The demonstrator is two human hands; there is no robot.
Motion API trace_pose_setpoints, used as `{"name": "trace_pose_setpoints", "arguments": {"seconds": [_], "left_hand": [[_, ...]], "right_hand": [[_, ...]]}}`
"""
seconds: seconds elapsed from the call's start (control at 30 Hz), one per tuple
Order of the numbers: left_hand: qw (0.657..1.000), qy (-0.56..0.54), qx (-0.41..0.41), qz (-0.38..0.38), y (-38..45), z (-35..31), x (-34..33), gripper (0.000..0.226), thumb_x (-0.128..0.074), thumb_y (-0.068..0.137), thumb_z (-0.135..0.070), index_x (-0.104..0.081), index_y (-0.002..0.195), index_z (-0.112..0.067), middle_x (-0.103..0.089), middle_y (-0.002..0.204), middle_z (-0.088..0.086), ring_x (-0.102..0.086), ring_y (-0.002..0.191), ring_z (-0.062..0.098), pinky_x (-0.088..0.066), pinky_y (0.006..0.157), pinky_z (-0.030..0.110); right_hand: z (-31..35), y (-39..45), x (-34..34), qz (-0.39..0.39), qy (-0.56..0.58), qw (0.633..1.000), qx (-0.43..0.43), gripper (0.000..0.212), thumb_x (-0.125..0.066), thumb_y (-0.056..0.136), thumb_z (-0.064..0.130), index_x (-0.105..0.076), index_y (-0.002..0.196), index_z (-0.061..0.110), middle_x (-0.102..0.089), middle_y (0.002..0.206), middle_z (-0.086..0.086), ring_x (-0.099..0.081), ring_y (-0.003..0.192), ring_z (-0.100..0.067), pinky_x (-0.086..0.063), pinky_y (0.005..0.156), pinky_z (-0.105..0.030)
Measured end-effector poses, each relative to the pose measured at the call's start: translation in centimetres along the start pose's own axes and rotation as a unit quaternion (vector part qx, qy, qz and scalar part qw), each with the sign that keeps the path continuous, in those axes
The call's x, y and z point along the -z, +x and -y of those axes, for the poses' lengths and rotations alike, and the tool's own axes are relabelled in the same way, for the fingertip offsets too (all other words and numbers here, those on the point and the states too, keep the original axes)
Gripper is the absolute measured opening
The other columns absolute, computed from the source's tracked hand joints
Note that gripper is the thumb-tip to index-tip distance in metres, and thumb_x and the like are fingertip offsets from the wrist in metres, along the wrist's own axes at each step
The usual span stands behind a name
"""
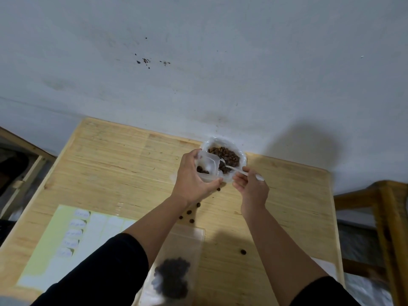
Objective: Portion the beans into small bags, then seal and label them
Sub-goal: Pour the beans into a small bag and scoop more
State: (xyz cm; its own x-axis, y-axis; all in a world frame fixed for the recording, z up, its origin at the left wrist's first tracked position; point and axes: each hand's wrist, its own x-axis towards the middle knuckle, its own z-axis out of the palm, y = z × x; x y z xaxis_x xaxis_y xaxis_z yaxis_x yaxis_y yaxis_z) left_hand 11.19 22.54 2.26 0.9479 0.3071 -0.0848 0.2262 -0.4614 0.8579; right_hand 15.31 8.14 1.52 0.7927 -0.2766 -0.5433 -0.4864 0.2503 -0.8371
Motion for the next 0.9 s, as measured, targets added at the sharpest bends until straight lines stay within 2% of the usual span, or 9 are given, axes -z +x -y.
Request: {"name": "trace_pose_setpoints", "arguments": {"seconds": [0.17,0.43,0.57,0.73,0.83,0.9], "left_hand": [[1.0,-0.001,0.007,0.007,0.1,0.0,0.0,0.091,-0.083,0.066,-0.036,-0.032,0.139,-0.017,-0.038,0.131,-0.003,-0.035,0.115,0.001,-0.028,0.098,0.012],[1.0,0.003,0.001,0.002,0.3,0.1,-0.3,0.094,-0.083,0.065,-0.038,-0.031,0.141,-0.015,-0.038,0.134,-0.001,-0.036,0.117,0.003,-0.029,0.099,0.015],[1.0,0.004,-0.003,0.001,0.4,-0.2,-0.5,0.096,-0.084,0.064,-0.037,-0.031,0.14,-0.014,-0.038,0.133,0.0,-0.036,0.116,0.003,-0.028,0.1,0.014],[1.0,0.008,-0.015,-0.004,0.4,-0.5,-0.4,0.096,-0.084,0.063,-0.037,-0.031,0.14,-0.014,-0.037,0.134,0.001,-0.036,0.116,0.004,-0.027,0.098,0.012],[1.0,0.011,-0.023,-0.006,0.3,-0.6,-0.3,0.097,-0.085,0.063,-0.038,-0.031,0.14,-0.013,-0.038,0.133,0.001,-0.036,0.116,0.005,-0.029,0.1,0.014],[0.999,0.011,-0.031,-0.01,0.2,-0.7,-0.2,0.096,-0.085,0.063,-0.038,-0.032,0.139,-0.013,-0.038,0.132,0.002,-0.037,0.117,0.006,-0.03,0.1,0.015]], "right_hand": [[1.3,-0.1,0.6,-0.011,0.061,0.998,-0.013,0.022,-0.044,0.098,0.014,-0.063,0.088,0.009,-0.066,0.076,-0.009,-0.066,0.059,-0.013,-0.053,0.05,-0.02],[4.8,-2.4,1.8,0.043,0.076,0.995,0.057,0.024,-0.041,0.099,0.014,-0.062,0.089,0.009,-0.065,0.079,-0.009,-0.066,0.057,-0.008,-0.049,0.046,-0.018],[5.6,-4.5,2.1,0.097,0.006,0.986,0.135,0.026,-0.041,0.099,0.014,-0.065,0.087,0.013,-0.065,0.075,-0.007,-0.065,0.061,-0.009,-0.048,0.045,-0.019],[5.0,-6.1,2.7,0.109,-0.162,0.933,0.303,0.018,-0.051,0.094,0.013,-0.069,0.098,0.009,-0.066,0.082,-0.006,-0.062,0.065,-0.005,-0.05,0.046,-0.02],[4.7,-6.6,3.4,0.085,-0.2,0.917,0.333,0.012,-0.062,0.088,0.011,-0.071,0.096,0.013,-0.067,0.082,-0.009,-0.061,0.056,-0.009,-0.048,0.045,-0.018],[4.4,-6.7,4.0,0.066,-0.22,0.918,0.324,0.011,-0.068,0.083,0.01,-0.072,0.09,0.017,-0.07,0.079,-0.005,-0.062,0.058,-0.01,-0.051,0.053,-0.02]]}}
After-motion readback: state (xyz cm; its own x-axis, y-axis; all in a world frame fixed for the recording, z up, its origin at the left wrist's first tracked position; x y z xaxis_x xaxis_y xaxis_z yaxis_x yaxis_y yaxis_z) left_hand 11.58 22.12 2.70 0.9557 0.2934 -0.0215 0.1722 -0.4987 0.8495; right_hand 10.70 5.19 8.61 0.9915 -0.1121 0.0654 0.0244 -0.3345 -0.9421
